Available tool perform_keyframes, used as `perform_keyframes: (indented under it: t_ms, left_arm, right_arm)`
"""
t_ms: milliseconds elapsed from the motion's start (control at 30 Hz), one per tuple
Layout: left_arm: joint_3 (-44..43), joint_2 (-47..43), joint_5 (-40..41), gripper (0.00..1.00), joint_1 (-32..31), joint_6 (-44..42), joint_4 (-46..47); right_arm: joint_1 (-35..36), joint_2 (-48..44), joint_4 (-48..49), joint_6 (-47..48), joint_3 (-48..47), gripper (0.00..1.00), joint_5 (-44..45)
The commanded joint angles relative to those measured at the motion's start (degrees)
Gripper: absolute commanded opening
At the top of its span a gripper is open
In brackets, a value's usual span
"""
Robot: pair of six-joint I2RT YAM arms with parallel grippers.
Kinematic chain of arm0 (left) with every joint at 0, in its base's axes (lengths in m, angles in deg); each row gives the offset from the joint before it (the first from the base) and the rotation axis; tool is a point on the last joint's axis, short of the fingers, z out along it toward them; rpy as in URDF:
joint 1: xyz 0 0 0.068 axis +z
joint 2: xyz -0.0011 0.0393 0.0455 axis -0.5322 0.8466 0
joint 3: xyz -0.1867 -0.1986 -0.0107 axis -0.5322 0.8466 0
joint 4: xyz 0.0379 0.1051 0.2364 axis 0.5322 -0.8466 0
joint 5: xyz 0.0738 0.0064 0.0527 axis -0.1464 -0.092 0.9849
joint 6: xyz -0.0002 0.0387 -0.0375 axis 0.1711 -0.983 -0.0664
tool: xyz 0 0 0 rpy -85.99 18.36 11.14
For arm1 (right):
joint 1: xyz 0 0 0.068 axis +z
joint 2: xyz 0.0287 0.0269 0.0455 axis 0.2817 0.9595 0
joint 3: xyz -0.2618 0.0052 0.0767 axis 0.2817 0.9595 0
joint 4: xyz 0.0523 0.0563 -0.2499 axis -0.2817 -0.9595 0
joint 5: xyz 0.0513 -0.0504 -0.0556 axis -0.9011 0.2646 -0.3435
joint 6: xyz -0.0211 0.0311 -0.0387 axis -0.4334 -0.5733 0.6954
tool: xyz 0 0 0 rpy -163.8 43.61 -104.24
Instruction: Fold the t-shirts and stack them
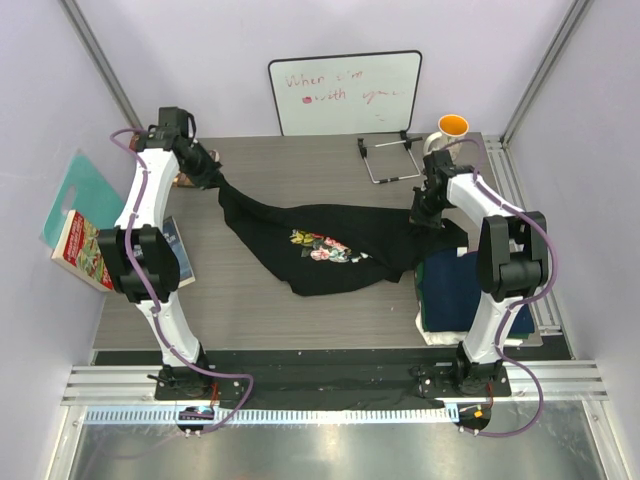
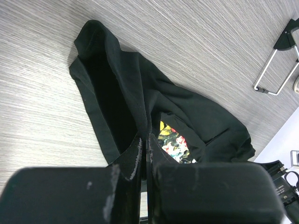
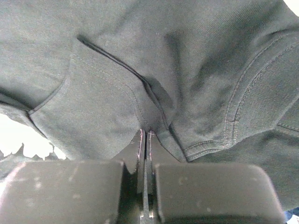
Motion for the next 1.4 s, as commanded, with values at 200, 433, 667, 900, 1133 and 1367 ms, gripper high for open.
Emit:
perform_keyframes:
  t_ms: [200,433,667,900,1133,1367]
  left_arm:
    - [-0.47,-0.02,-0.65,0.00,-0.26,-0.74,0.59]
    - [-0.82,0.06,-0.56,0.00,-0.62,-0.30,1.03]
    - [-2.31,-1.16,1.01,0.00,-0.62,1.46,1.55]
    - [-10.98,-3.63,4.61,0.00,-0.62,9.10,5.34]
    - [-18.83,-6.70,7.52,0.00,-0.53,10.86,3.41]
    - [-23.94,-13.90,10.77,0.00,0.26,8.41,1.03]
  right_arm:
    - [-0.13,-2.95,-0.14,-0.42,-4.28,0.01,-0.56]
    - [-0.13,-5.68,-0.14,-1.39,-7.79,0.01,-0.56]
    - [-0.13,-6.73,0.21,-2.35,-14.30,0.01,-2.31]
    - [-0.13,-8.05,0.83,-3.93,-25.10,0.01,-1.88]
    - [-0.57,-9.28,1.00,-5.34,-41.87,0.01,1.37]
    - [-0.92,-16.55,5.83,-1.92,-48.84,0.01,2.87]
